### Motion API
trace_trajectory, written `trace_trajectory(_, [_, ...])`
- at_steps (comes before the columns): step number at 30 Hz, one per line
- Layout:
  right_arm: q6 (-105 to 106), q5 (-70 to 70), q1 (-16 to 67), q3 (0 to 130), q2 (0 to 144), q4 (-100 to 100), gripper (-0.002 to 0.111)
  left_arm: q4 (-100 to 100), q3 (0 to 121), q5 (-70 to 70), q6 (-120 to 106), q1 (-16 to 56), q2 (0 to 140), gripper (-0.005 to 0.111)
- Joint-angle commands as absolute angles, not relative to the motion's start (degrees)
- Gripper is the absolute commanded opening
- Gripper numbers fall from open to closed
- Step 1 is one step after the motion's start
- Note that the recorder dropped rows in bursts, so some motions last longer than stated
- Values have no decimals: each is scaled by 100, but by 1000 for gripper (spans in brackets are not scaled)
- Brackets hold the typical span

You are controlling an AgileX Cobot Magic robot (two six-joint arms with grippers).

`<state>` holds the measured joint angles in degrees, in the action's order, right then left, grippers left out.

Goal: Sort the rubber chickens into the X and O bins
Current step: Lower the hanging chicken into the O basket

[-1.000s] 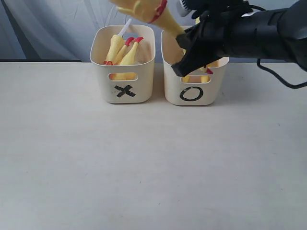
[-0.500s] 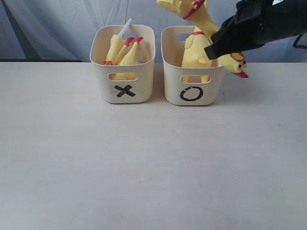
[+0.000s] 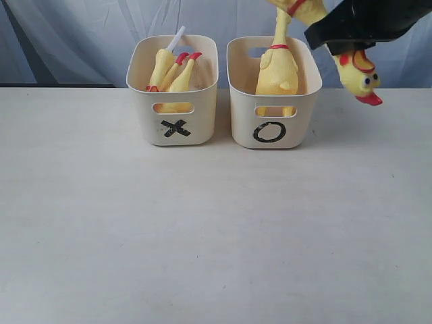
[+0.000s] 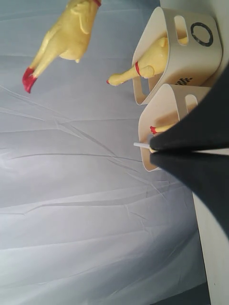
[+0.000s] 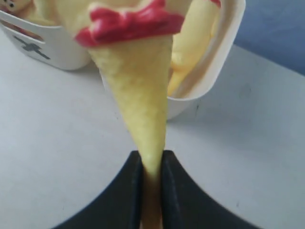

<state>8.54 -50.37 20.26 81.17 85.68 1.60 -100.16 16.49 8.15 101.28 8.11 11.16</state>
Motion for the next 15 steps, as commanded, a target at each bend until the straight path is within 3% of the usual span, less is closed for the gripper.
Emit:
trace_trajectory(1, [300, -5413, 1998, 8437, 8877, 603, -1, -9995, 1665, 781, 10133, 802, 1063, 0])
trace_trajectory(15, [-512, -6996, 2006, 10305, 10661, 450, -1, -9995, 1665, 930, 10152, 802, 1063, 0])
